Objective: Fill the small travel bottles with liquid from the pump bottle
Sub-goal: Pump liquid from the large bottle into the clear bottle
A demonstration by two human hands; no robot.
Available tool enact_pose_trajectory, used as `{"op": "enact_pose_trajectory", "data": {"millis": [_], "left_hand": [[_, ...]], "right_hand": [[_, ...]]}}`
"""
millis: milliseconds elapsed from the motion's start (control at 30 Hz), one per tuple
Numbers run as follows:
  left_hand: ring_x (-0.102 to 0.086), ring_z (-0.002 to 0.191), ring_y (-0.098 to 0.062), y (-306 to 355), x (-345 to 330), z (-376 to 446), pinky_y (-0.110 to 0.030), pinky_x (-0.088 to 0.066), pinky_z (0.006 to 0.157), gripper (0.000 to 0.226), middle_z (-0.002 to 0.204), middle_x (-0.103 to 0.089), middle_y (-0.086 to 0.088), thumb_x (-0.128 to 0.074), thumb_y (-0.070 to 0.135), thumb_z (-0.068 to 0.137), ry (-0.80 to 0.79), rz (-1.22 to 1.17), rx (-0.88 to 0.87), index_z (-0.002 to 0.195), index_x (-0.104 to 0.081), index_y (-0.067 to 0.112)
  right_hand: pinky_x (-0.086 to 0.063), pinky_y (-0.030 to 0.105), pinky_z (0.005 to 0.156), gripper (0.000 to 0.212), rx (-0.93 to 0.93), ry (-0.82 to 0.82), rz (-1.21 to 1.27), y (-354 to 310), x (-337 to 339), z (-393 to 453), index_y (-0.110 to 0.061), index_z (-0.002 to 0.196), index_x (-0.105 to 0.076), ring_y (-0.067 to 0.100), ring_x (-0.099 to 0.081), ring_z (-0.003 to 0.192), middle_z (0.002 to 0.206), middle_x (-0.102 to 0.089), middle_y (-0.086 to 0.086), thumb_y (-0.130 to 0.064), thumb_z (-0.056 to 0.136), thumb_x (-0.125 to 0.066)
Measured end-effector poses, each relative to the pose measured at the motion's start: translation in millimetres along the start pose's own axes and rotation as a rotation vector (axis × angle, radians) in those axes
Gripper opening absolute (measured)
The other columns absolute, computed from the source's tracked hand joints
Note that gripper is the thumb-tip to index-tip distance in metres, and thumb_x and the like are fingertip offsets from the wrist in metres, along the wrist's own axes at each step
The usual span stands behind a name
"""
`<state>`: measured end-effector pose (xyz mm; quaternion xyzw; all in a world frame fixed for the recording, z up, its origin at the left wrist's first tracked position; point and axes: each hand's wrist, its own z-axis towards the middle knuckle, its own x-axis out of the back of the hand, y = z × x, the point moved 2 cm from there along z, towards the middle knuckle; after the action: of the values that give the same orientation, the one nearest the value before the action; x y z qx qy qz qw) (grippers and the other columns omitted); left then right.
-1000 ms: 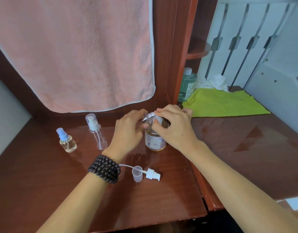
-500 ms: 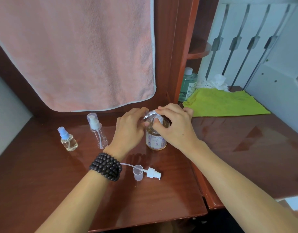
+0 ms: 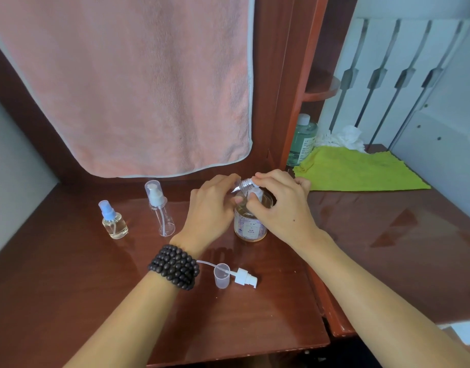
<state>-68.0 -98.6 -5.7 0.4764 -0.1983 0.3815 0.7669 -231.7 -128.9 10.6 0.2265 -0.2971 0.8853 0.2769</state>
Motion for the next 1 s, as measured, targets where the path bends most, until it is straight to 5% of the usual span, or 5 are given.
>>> {"op": "enact_pose_trajectory", "data": {"millis": [733, 1000], "left_hand": [[-0.059, 0.092, -0.019, -4.6, -4.9, -0.9, -0.051, -0.051, 0.084, 0.033, 0.097, -0.058, 0.012, -0.057, 0.028, 0.084, -0.03, -0.028, 0.022, 0.117, -0.06, 0.028], [-0.06, 0.096, -0.018, 0.9, 2.3, 1.2, -0.051, -0.052, 0.085, 0.035, 0.1, -0.06, 0.012, -0.057, 0.03, 0.085, -0.025, -0.049, 0.021, 0.12, -0.061, 0.028]], "right_hand": [[-0.026, 0.036, 0.086, 0.03, 0.02, -0.015, -0.049, 0.7, -4.2, -1.6, -0.023, 0.093, -0.077, 0.005, -0.064, 0.095, 0.098, -0.069, -0.013, -0.043, 0.078, -0.06], [-0.029, 0.037, 0.09, 0.029, 0.029, -0.002, -0.044, -1.8, -0.6, -4.2, -0.023, 0.101, -0.074, 0.003, -0.063, 0.1, 0.11, -0.067, -0.013, -0.037, 0.078, -0.063]]}}
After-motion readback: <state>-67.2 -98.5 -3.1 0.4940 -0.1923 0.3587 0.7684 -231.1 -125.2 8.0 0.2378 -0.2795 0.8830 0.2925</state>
